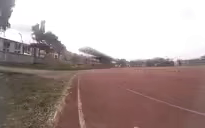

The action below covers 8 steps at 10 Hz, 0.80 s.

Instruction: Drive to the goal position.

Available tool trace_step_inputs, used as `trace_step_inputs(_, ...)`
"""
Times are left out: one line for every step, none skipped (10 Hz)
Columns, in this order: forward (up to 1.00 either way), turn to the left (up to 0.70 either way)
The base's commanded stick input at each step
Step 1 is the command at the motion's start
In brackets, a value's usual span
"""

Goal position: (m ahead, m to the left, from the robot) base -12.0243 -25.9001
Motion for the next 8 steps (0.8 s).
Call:
trace_step_inputs(0.00, -0.70)
trace_step_inputs(0.00, -0.70)
trace_step_inputs(0.00, -0.70)
trace_step_inputs(0.00, -0.70)
trace_step_inputs(0.00, -0.70)
trace_step_inputs(0.00, -0.70)
trace_step_inputs(0.00, -0.70)
trace_step_inputs(0.00, -0.70)
